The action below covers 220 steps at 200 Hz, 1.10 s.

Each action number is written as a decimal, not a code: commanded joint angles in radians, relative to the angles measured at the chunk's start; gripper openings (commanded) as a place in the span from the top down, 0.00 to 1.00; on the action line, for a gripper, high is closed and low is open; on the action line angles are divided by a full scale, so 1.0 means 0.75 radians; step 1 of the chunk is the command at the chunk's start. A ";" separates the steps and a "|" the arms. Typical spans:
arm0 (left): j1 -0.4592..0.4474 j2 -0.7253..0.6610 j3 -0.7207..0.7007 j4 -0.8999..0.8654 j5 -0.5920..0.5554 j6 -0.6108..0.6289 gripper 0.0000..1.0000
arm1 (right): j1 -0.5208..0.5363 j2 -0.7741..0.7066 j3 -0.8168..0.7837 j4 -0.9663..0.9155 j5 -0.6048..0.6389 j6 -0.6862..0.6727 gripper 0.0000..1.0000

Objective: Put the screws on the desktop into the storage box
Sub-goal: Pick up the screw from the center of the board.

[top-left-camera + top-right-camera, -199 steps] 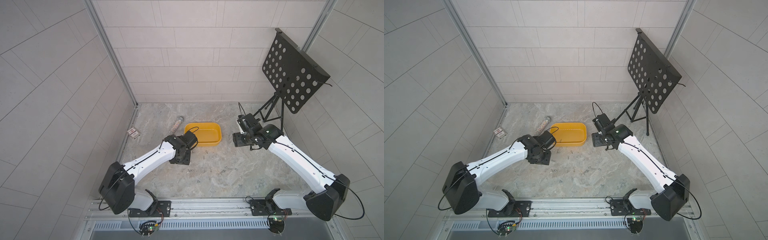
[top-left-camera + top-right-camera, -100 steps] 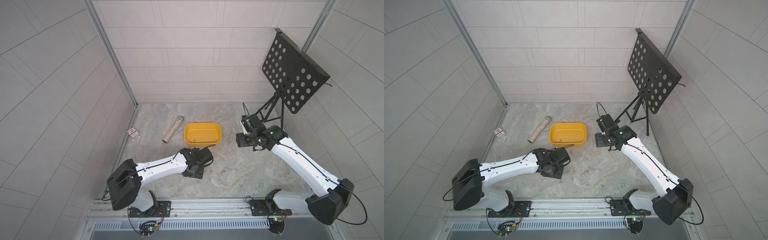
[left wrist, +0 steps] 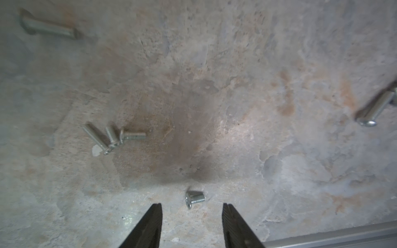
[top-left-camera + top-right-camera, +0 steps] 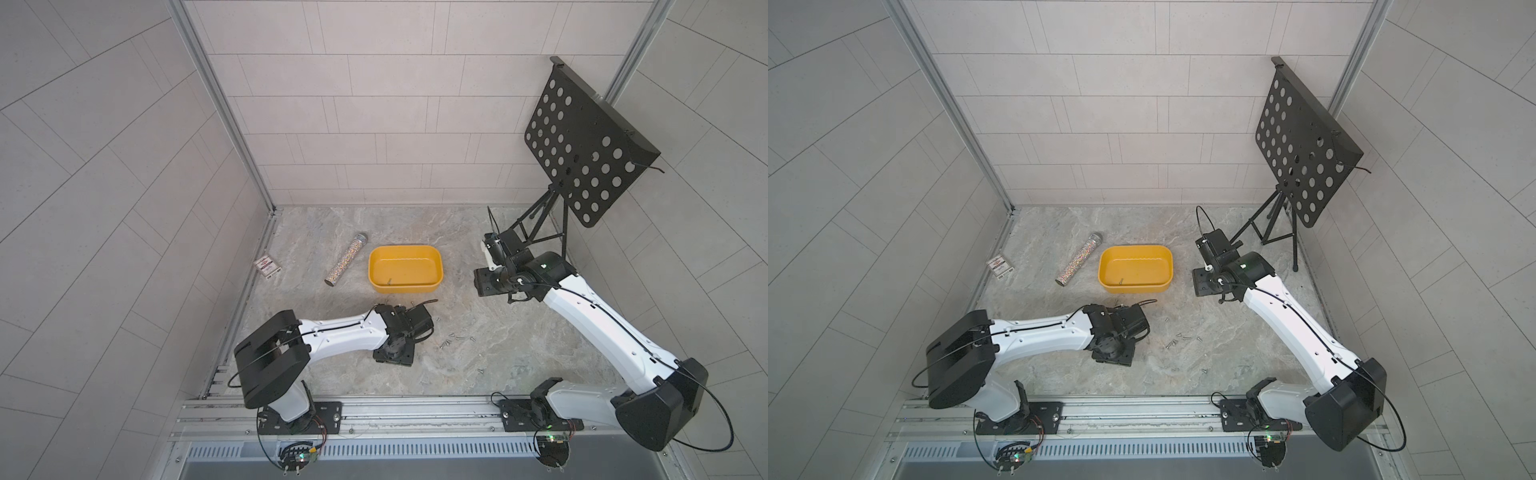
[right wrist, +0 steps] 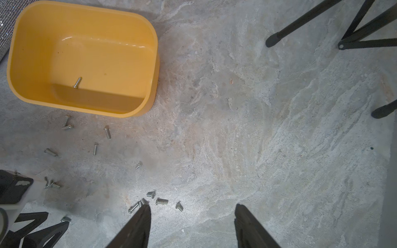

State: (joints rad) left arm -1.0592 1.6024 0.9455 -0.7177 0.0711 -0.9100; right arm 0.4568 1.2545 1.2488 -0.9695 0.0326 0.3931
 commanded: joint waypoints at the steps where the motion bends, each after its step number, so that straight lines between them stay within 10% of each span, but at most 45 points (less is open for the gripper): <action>1: -0.007 0.017 -0.025 0.000 -0.002 -0.008 0.49 | -0.007 -0.015 -0.004 -0.020 -0.004 -0.015 0.34; 220: -0.064 0.130 0.003 -0.021 -0.067 0.017 0.60 | -0.006 0.005 -0.025 -0.008 -0.025 -0.015 0.39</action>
State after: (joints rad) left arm -1.1023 1.6676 0.9318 -0.7120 0.0566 -0.9150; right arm 0.4553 1.2568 1.2392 -0.9688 0.0074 0.3889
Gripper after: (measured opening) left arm 0.396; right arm 0.612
